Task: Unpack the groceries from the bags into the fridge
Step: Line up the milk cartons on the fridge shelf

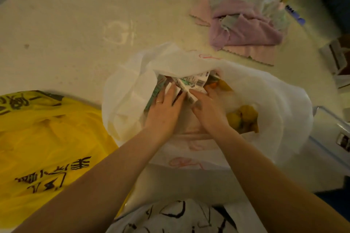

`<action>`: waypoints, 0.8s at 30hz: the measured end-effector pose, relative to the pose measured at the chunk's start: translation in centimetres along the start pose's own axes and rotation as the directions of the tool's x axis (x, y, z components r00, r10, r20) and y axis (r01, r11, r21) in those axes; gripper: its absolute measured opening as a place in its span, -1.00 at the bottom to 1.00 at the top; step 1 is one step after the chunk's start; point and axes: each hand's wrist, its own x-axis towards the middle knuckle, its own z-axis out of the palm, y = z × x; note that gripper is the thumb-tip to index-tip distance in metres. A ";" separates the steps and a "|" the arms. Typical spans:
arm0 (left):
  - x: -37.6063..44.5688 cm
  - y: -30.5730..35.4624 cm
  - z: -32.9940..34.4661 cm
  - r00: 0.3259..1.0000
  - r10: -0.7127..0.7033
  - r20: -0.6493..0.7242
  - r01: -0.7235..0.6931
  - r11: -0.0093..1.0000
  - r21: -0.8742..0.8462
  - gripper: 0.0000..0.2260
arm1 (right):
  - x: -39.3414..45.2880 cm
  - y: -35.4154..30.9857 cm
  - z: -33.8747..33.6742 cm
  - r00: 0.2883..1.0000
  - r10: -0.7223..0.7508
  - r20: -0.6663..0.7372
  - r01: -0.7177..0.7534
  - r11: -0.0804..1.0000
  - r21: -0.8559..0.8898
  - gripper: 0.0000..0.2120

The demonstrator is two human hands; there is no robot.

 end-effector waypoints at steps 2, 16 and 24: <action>0.3 -0.3 0.0 1.000 0.001 0.031 -0.001 1.000 -0.021 -0.35 | 0.8 0.1 0.5 1.000 0.011 -0.004 -0.011 0.999 0.045 -0.56; -2.3 0.3 0.1 0.993 0.093 0.065 -0.090 0.995 -0.046 -0.35 | -1.1 0.6 0.6 0.998 0.059 -0.010 -0.059 0.998 -0.021 -0.53; -3.8 0.8 1.0 0.994 0.112 0.003 -0.111 0.990 -0.088 -0.43 | -3.4 1.9 0.4 0.997 0.076 0.007 -0.075 0.993 -0.096 -0.53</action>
